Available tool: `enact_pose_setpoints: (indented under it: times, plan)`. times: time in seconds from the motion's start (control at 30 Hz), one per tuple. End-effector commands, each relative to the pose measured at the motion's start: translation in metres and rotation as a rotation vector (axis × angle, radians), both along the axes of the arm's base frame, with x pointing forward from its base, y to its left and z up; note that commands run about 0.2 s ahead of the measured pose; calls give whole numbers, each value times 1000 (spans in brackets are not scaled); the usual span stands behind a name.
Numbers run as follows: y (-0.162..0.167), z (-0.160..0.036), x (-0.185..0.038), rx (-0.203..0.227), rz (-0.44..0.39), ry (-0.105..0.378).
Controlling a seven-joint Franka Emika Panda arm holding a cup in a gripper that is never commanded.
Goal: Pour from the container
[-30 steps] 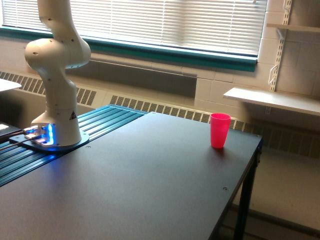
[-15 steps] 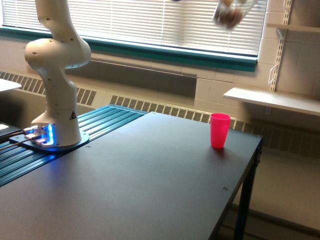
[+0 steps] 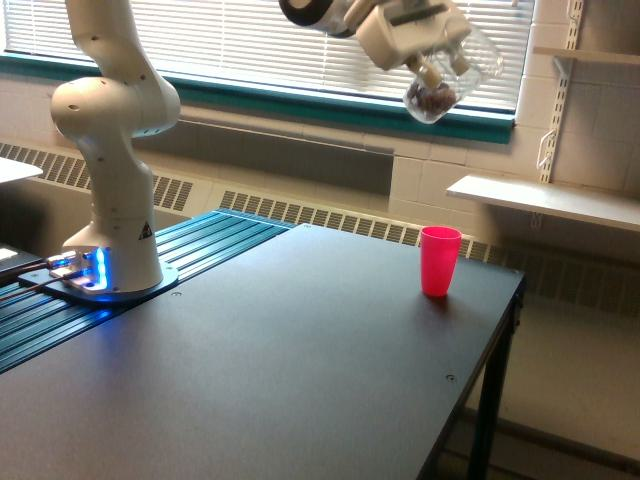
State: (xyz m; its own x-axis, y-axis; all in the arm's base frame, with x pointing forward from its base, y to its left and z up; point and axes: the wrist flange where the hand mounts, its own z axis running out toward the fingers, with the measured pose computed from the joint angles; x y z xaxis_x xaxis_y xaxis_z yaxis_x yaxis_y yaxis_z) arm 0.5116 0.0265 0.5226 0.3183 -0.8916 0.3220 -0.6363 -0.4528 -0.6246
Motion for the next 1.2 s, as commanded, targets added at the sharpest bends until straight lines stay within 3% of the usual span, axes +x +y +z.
enact_pose_setpoints:
  times: [0.03, 0.1, 0.3, 0.37, 0.43, 0.53, 0.63, 0.7, 0.9, 1.1, 1.2]
  plan:
    - [48, -10, -14, 60, 12, 27]
    - [66, -18, -19, 40, 41, 58]
    - [107, -40, -33, 113, 55, 111]
    - [124, -50, -40, 107, 77, 139]
    - [136, -56, -44, 133, 77, 158]
    - [157, -66, -52, 108, 112, 179]
    - [173, -77, -59, 133, 113, 206]
    - [179, -83, -62, 155, 104, 220]
    - [193, -105, -71, 135, 106, 274]
    - [207, -125, -75, 197, 60, 338]
    - [217, -132, -78, 165, 82, 352]
